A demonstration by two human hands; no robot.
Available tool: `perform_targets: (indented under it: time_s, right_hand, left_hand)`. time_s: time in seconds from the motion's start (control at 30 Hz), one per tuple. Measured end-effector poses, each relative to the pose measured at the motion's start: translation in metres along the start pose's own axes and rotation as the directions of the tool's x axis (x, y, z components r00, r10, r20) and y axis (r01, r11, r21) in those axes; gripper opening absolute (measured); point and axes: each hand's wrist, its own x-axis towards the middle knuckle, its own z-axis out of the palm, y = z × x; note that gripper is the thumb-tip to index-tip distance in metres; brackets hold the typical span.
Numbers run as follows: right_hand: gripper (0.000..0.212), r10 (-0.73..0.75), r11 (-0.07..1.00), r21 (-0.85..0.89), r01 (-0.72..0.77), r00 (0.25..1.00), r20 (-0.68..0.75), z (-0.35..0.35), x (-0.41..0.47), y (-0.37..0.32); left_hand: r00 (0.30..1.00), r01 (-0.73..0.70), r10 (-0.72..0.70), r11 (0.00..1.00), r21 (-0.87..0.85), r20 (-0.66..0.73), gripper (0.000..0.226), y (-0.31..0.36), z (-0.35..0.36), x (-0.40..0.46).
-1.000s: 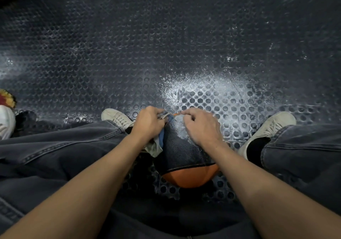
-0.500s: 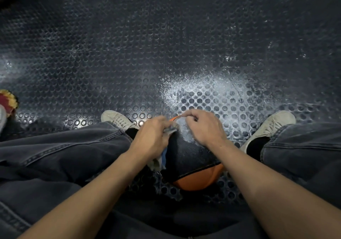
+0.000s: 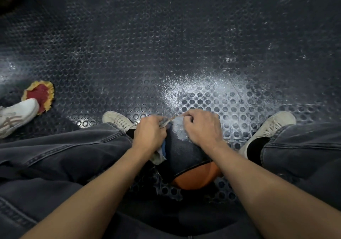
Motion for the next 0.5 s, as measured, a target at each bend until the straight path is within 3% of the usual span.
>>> perform_targets:
  time_s: [0.07,0.17,0.27,0.37,0.5]
  right_hand:
    - [0.030,0.023,0.998,-0.060,-0.029,0.995,-0.097,0.006,-0.010,-0.005]
    - [0.036,0.098,0.995,-0.007,-0.100,0.987,-0.128,0.016,-0.026,-0.006]
    - [0.037,0.155,0.988,0.042,-0.151,0.983,-0.099,0.012,-0.023,-0.001]
    - [0.034,0.162,0.984,0.083,-0.157,0.986,-0.050,0.003,-0.014,0.003]
    - [0.034,0.138,0.988,0.069,-0.134,0.989,-0.045,0.007,-0.014,-0.001]
  left_hand:
    - [0.998,0.060,-0.059,0.997,0.046,-0.014,0.014,0.004,0.005,0.011]
    - [0.999,0.012,-0.013,0.998,0.058,0.032,0.017,0.009,0.003,0.015]
    - [0.975,-0.183,0.186,0.983,-0.031,0.125,0.014,0.006,-0.011,0.001]
    - [0.934,-0.326,0.321,0.945,0.010,0.157,0.009,0.006,-0.013,-0.015]
    - [0.995,-0.087,0.083,0.994,0.063,0.052,0.013,0.014,-0.006,0.013]
